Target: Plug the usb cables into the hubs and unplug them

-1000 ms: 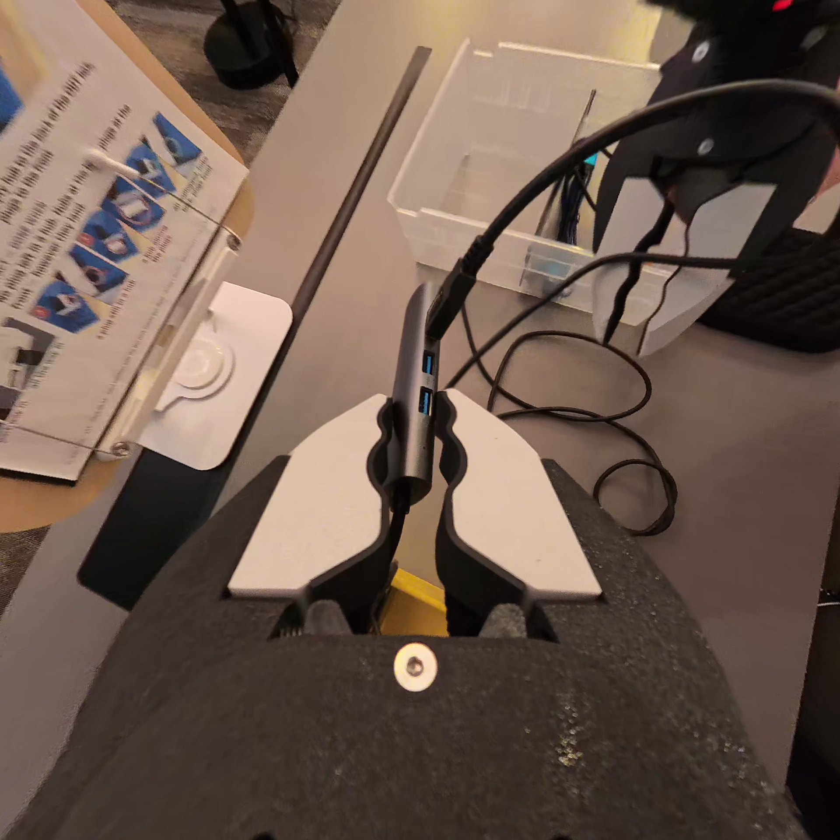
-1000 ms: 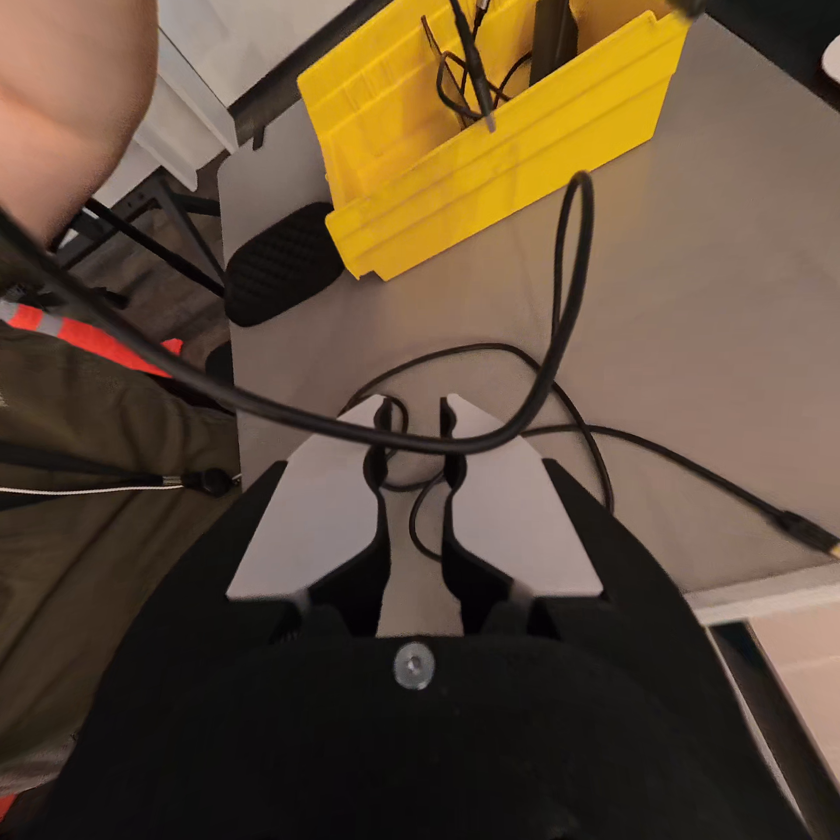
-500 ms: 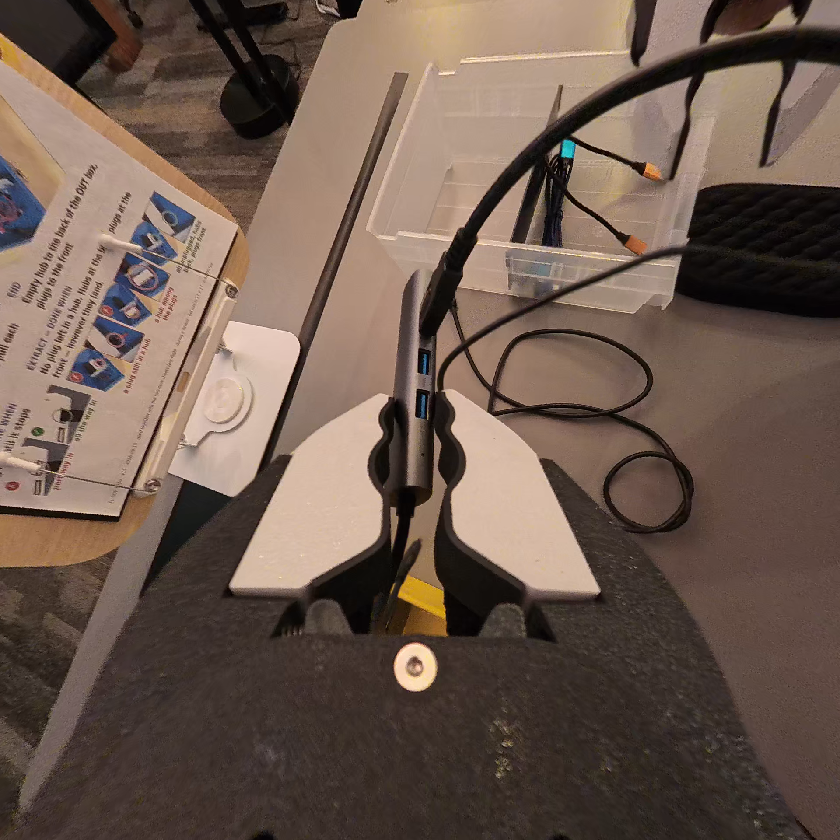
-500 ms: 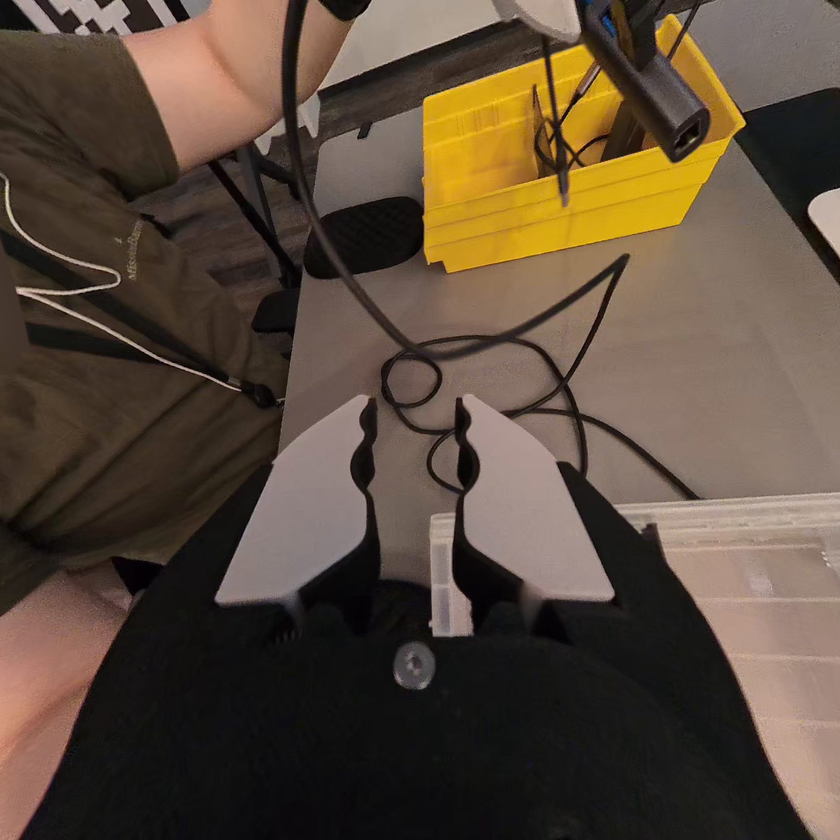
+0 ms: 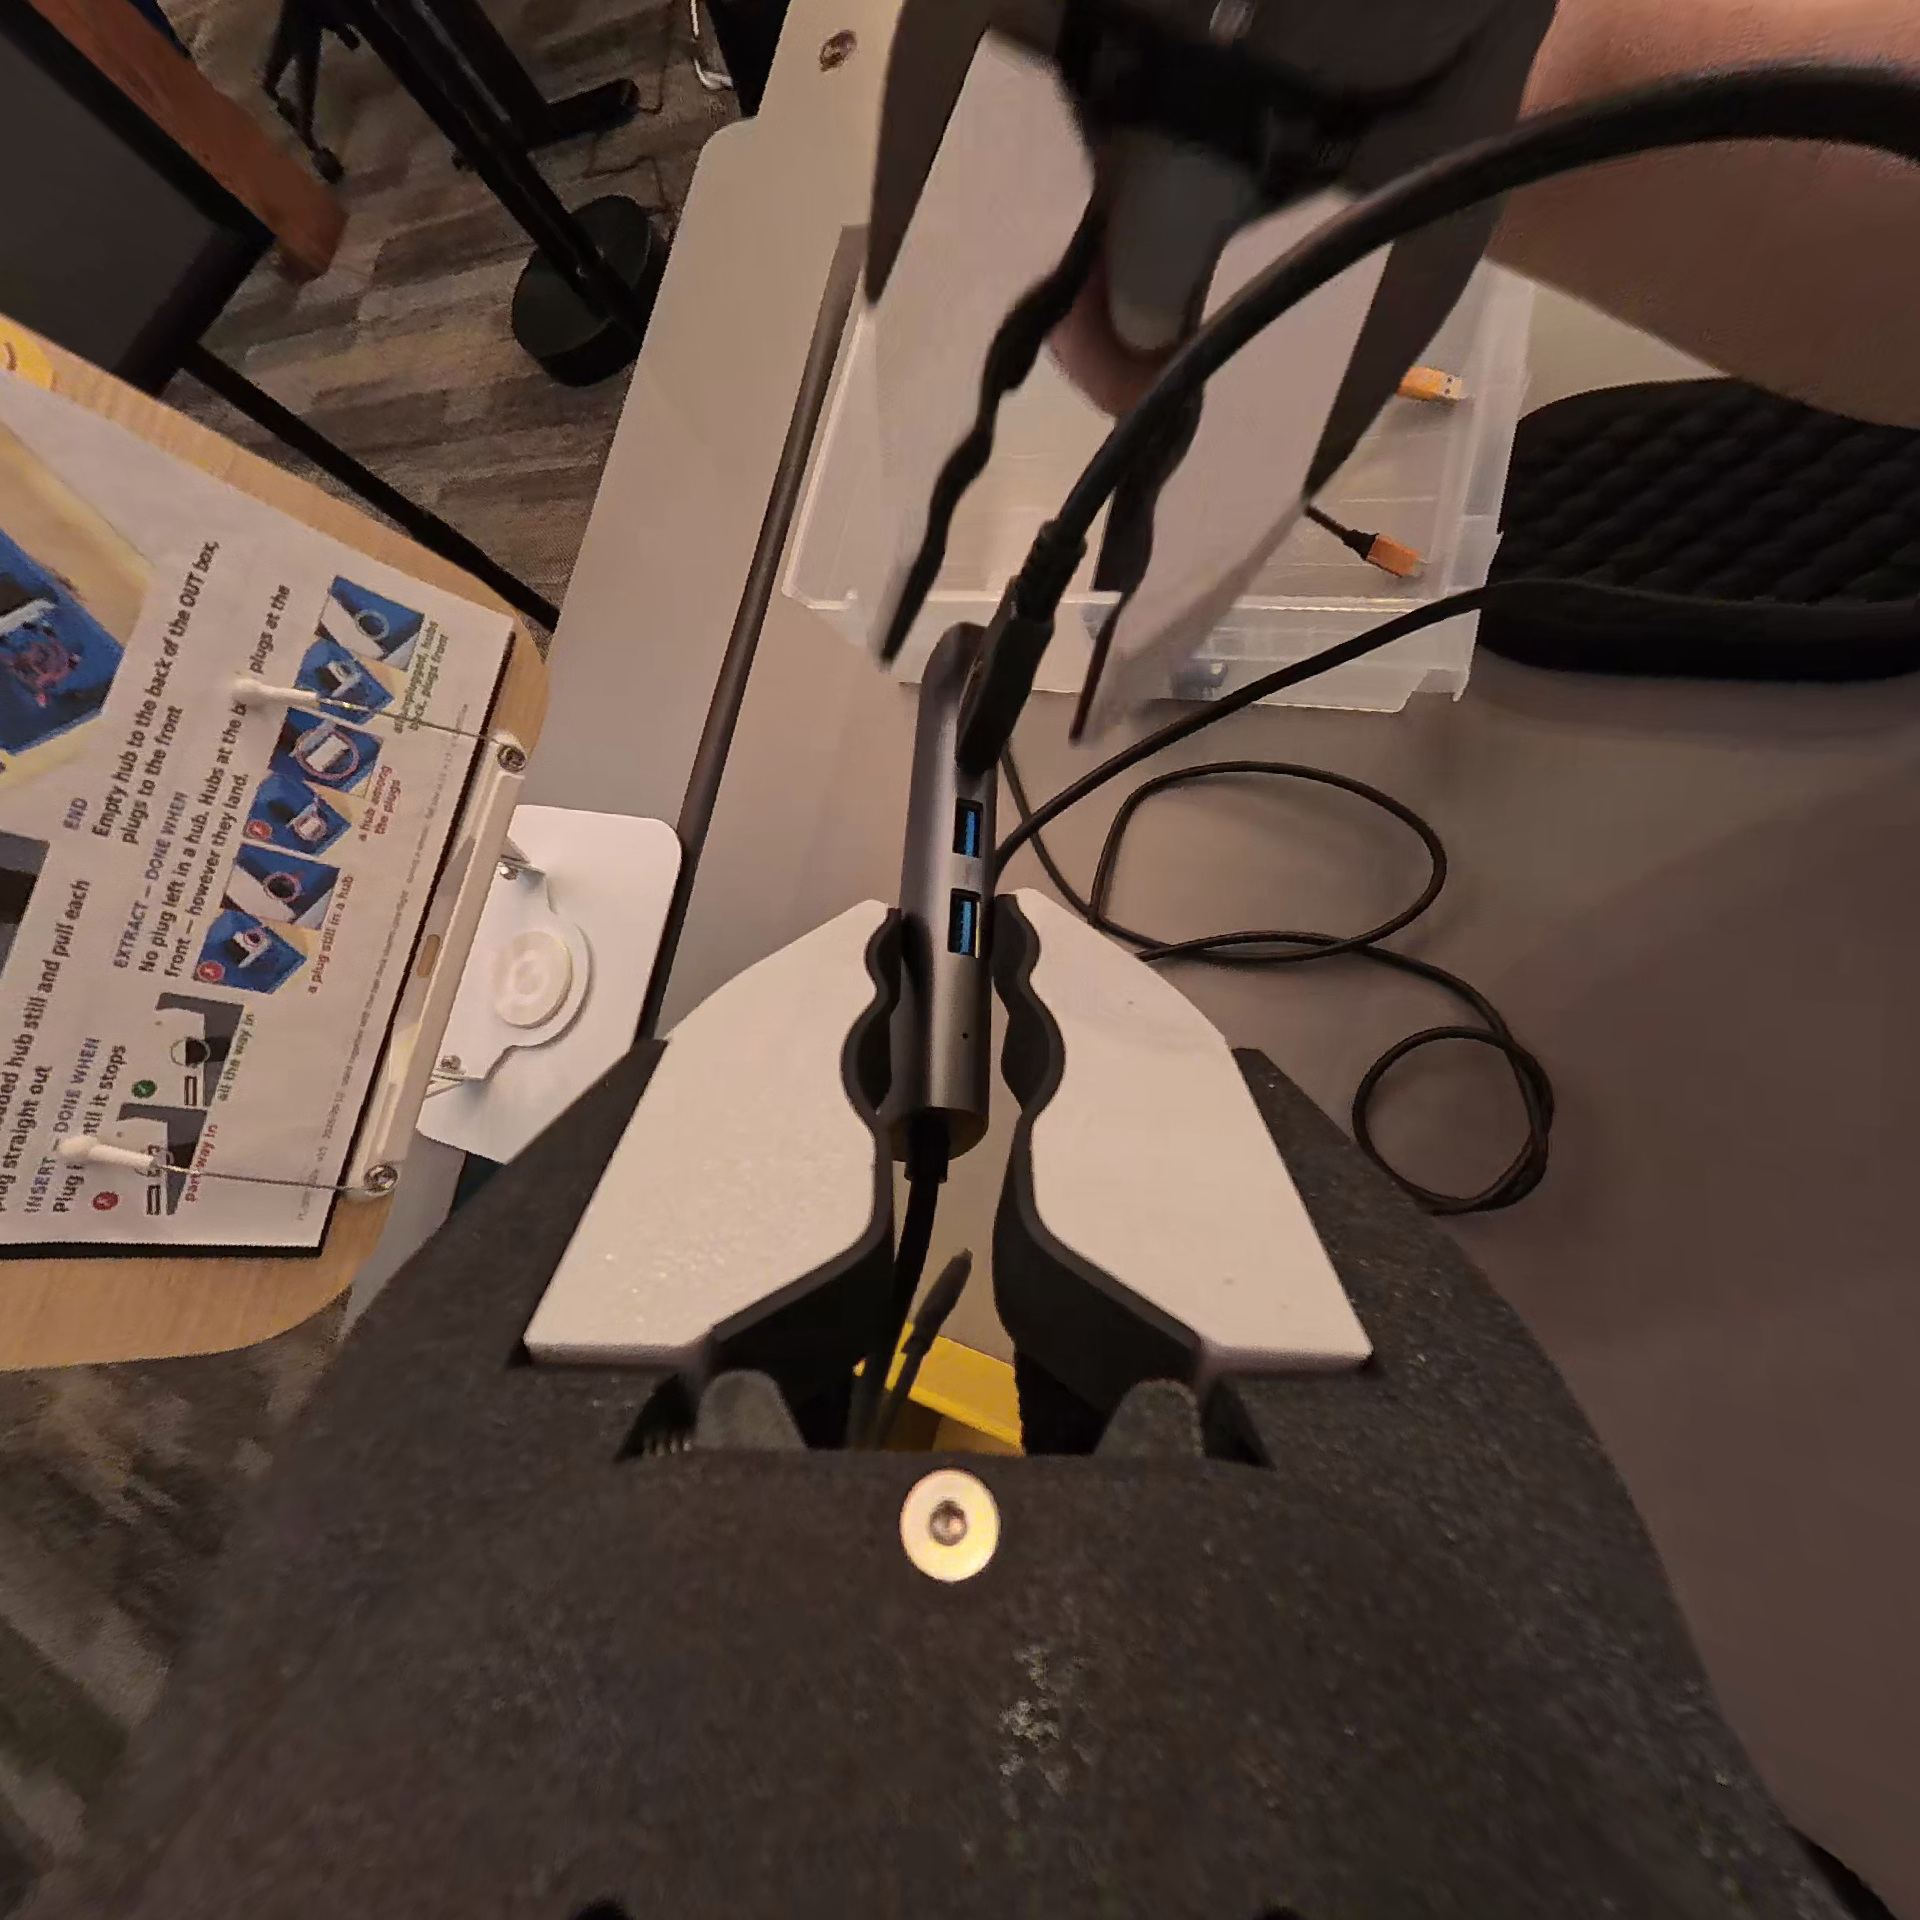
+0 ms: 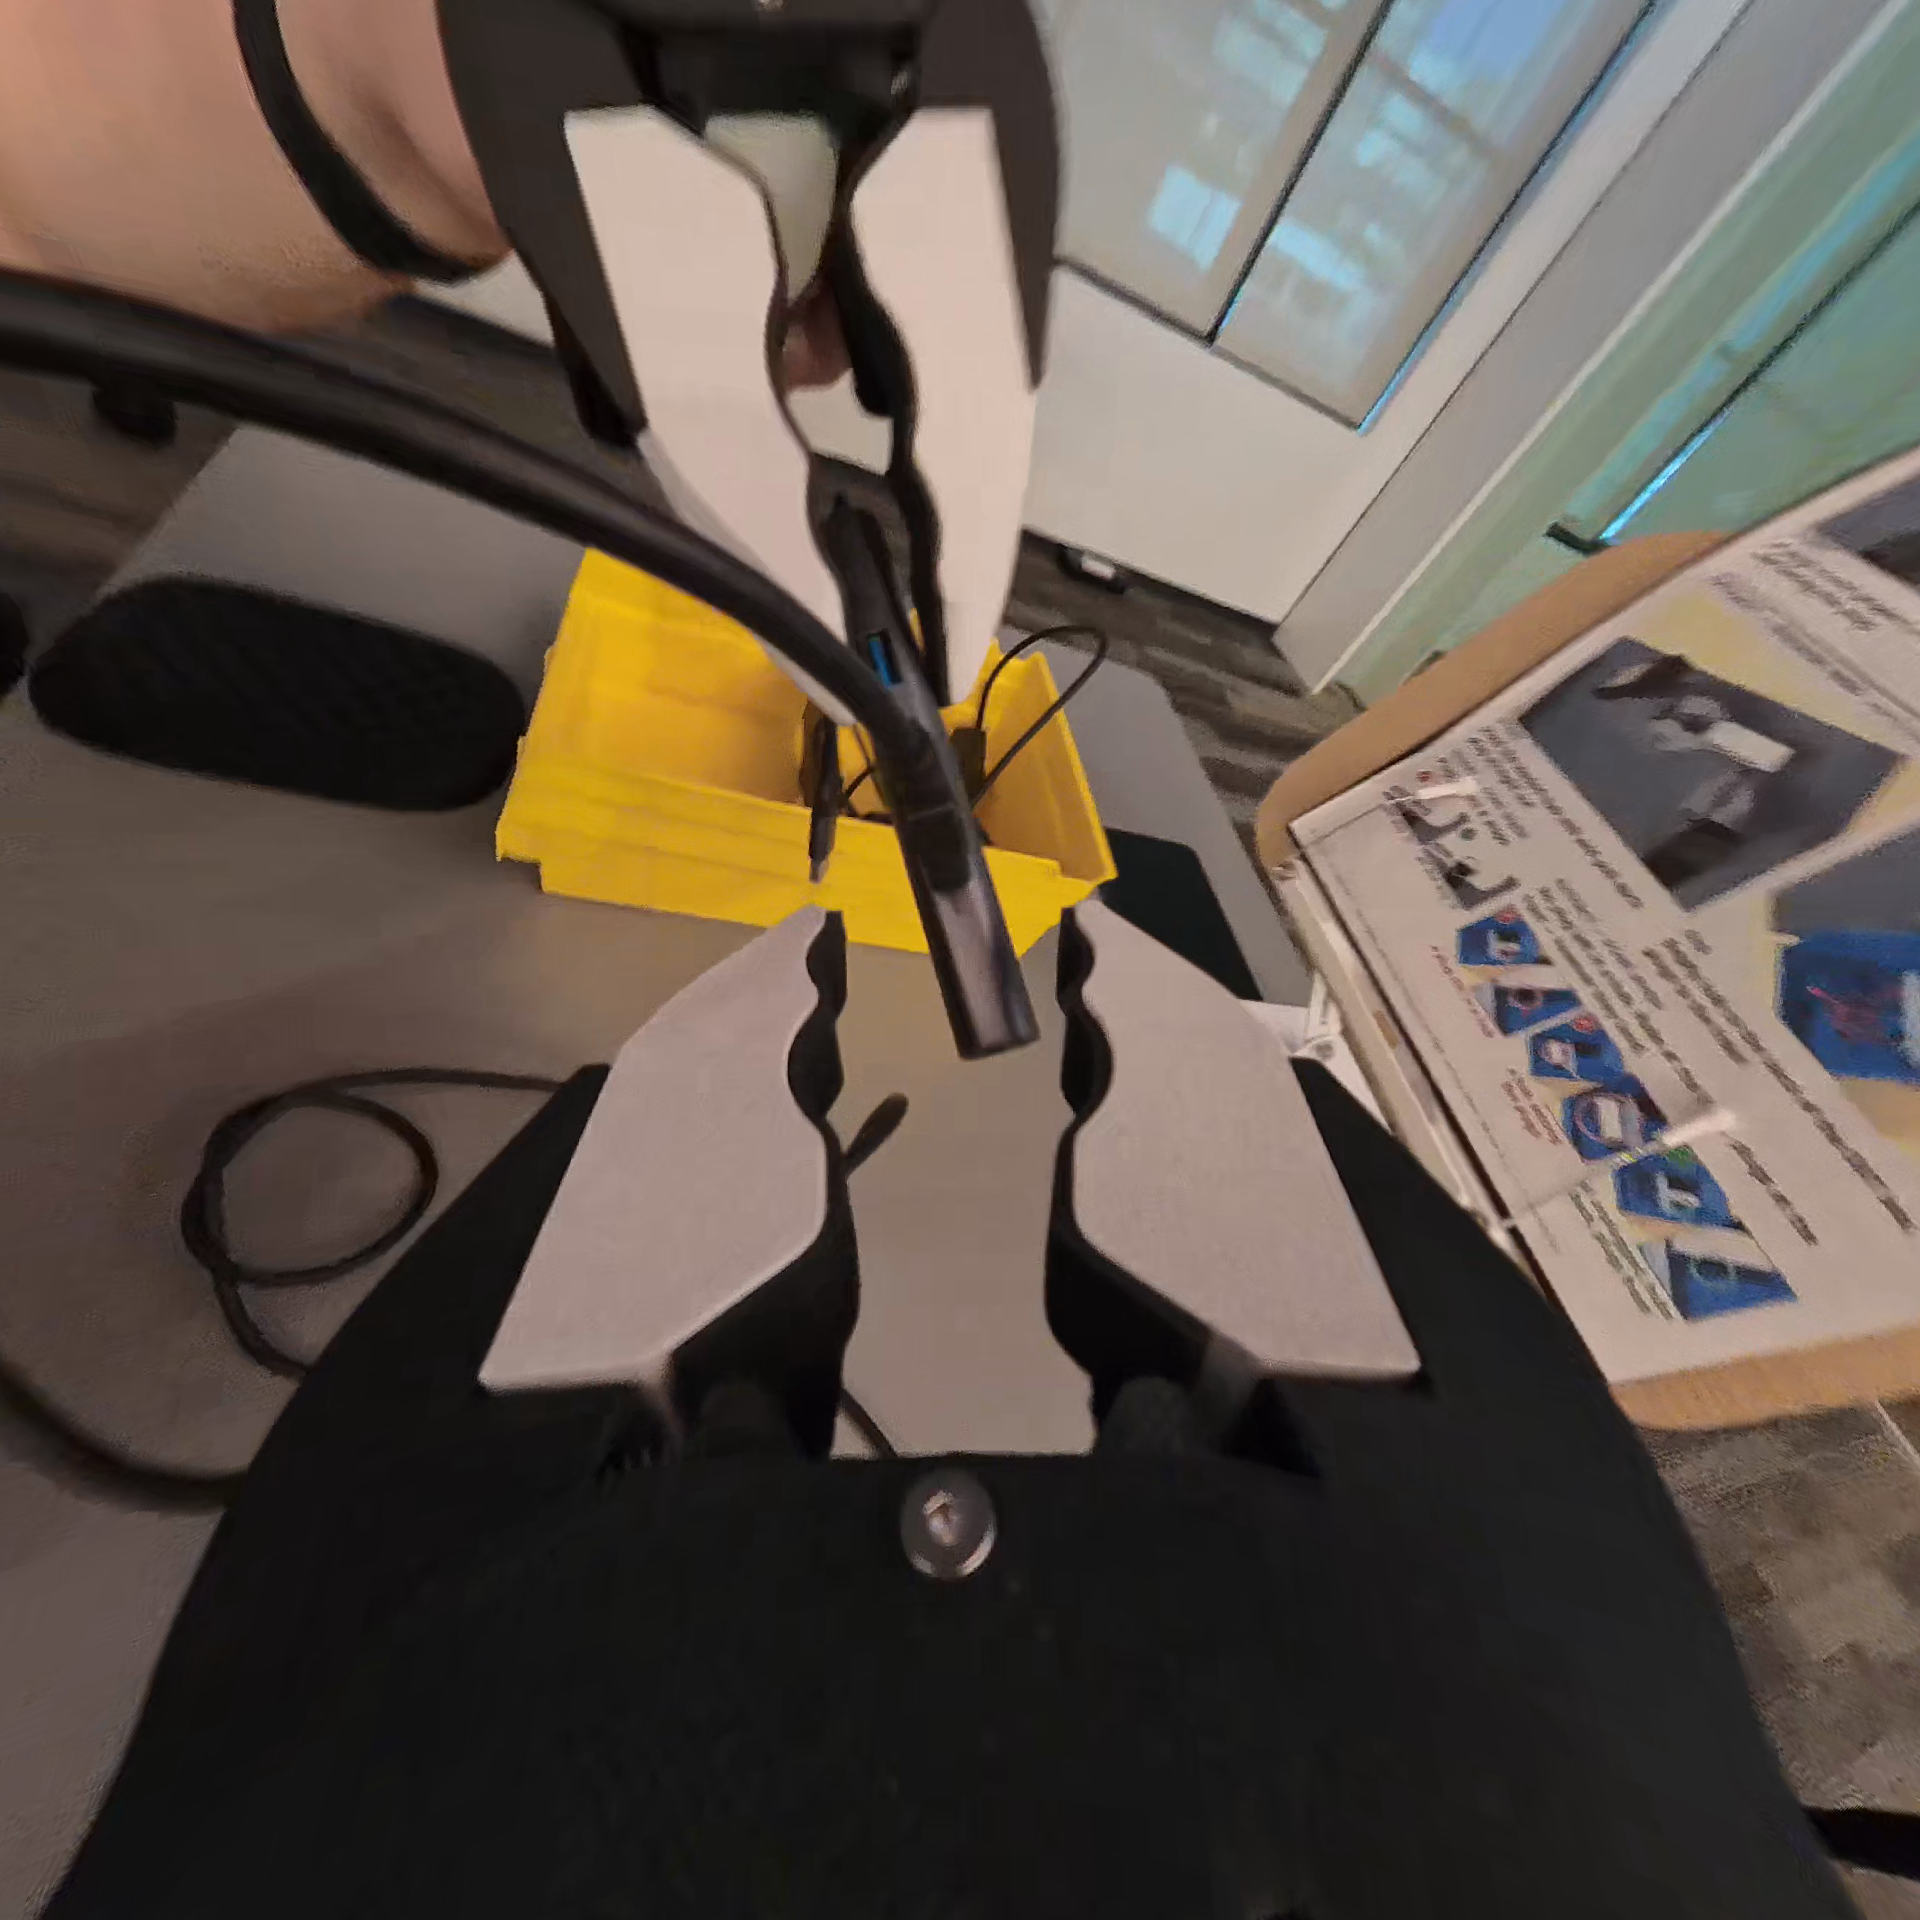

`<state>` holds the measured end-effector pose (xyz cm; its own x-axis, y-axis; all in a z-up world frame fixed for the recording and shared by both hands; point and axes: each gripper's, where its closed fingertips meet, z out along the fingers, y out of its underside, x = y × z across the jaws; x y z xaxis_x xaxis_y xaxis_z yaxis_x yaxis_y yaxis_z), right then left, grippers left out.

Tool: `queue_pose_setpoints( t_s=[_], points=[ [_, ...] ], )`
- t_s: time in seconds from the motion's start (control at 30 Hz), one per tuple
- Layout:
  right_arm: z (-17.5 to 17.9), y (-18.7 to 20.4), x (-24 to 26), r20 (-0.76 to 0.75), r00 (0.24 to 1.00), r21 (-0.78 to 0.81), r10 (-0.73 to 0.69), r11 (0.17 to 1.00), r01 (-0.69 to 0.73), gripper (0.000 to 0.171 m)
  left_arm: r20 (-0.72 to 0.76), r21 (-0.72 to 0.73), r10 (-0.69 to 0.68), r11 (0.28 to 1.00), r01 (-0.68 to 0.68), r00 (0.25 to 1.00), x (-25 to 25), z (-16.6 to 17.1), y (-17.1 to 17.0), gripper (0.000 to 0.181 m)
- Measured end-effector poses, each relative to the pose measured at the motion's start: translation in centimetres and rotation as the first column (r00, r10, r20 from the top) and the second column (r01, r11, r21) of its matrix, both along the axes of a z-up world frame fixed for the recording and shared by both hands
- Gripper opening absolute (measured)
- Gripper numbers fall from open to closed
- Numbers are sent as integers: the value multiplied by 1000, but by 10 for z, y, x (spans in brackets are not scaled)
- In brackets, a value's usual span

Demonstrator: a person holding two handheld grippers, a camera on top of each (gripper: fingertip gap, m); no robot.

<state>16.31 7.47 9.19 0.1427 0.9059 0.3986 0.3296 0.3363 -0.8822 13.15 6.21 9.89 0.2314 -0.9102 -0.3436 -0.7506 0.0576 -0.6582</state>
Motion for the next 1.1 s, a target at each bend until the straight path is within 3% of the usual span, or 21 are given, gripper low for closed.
queue_pose_setpoints(
  t_s=[0.07,0.1,0.23,0.4,0.57,0.8,1.1],
  points=[
    [-12,-2,-12,73,997,28,17,999,-19,33,-5,7,-15,1000,16,1000,4,1,-5,16],
    [-15,-2,-15,93,996,56,4,998,-9,19,-11,3,-29,1000,29,1000,6,0,-9,16],
    [-14,-7,-15,82,997,140,-9,990,-3,19,-7,42,-77,996,77,997,5,0,-17,16],
    [-9,1,-4,74,993,257,-91,964,69,19,166,96,-134,988,119,977,-5,24,-31,31],
    [-1,1,6,57,993,320,-102,944,78,19,114,290,-125,953,87,986,-22,21,-23,41],
    [-15,-5,4,116,990,353,-86,935,40,19,171,391,-216,910,134,961,-1,17,-22,37],
    [-22,-10,-9,157,985,379,-71,925,6,19,258,335,-318,915,224,912,14,-12,-24,37]
  ],
)
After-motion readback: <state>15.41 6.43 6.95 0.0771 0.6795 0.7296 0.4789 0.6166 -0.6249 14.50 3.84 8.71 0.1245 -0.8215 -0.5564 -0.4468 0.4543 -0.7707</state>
